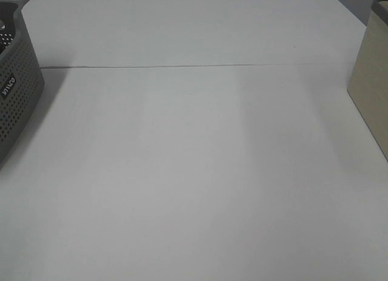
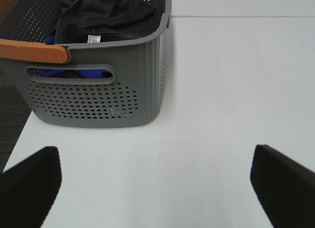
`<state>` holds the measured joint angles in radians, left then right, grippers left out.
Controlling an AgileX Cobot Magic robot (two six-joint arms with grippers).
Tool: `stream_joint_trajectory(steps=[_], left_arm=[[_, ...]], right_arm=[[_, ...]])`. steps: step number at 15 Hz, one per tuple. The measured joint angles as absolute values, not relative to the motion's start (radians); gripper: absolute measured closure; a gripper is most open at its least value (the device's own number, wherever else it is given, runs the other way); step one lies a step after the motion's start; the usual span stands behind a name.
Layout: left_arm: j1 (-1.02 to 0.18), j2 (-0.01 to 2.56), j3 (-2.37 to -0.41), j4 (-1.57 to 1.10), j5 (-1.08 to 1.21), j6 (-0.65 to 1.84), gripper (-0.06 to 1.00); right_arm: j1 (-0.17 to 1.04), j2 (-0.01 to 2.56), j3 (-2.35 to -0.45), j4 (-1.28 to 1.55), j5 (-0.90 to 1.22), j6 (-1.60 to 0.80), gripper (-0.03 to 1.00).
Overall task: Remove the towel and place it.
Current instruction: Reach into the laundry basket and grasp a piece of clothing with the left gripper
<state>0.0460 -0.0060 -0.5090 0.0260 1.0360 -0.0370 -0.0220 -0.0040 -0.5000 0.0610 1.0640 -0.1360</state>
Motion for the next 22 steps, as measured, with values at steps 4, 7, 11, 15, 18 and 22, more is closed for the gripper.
stream_joint_trajectory(steps=[4, 7, 11, 15, 18, 22], left_arm=[[0.046, -0.006, -0.509, 0.026, 1.036, -0.037, -0.05], [0.046, -0.006, -0.509, 0.026, 1.036, -0.037, -0.05], [0.046, -0.006, -0.509, 0.026, 1.036, -0.037, -0.05], [0.046, -0.006, -0.509, 0.026, 1.036, -0.037, -0.05], [0.046, -0.006, -0.509, 0.026, 1.036, -0.037, -0.05], [0.046, 0.037, -0.519, 0.026, 1.053, 0.031, -0.05]], right_arm=[[-0.022, -0.004, -0.500, 0.061, 1.064, -0.136, 0.25], [-0.022, -0.004, -0.500, 0.061, 1.064, -0.136, 0.25], [-0.022, -0.004, -0.500, 0.061, 1.064, -0.136, 0.25], [-0.022, -0.004, -0.500, 0.061, 1.064, -0.136, 0.25], [-0.022, -0.004, -0.500, 0.061, 1.064, -0.136, 0.25], [-0.022, -0.004, -0.500, 0.061, 1.064, -0.136, 0.25]])
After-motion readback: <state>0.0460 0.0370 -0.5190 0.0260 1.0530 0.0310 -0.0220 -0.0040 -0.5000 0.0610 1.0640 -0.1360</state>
